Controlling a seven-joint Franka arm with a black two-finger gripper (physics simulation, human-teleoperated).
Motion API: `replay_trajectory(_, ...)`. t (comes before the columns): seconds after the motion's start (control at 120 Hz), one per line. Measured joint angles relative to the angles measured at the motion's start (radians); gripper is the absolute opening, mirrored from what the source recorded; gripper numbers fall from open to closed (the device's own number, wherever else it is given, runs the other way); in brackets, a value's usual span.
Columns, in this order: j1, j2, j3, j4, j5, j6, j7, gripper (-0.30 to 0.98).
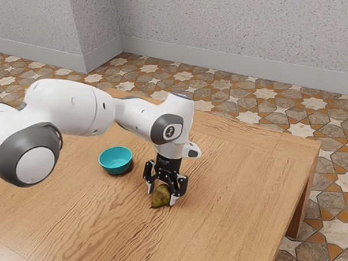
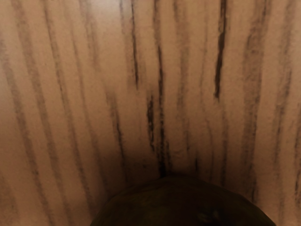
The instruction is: Place the pear in the bowl.
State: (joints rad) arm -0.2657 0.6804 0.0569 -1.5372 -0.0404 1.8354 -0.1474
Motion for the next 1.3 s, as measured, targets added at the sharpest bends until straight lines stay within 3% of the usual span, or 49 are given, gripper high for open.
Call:
replay_trajectory(0.167,-0.005,0.006,0.000,0.005,0.004,0.001,-0.001,0.59)
replay_trajectory(0.625,-0.016,0.002,0.012,0.009,0.042,-0.011,-0.009,0.29)
replay_trajectory(0.95,-0.024,-0.027,0.017,0.025,0.048,-0.041,-0.015,0.30)
replay_trajectory(1.3,0.058,-0.118,0.048,0.073,0.123,-0.124,-0.005,0.28)
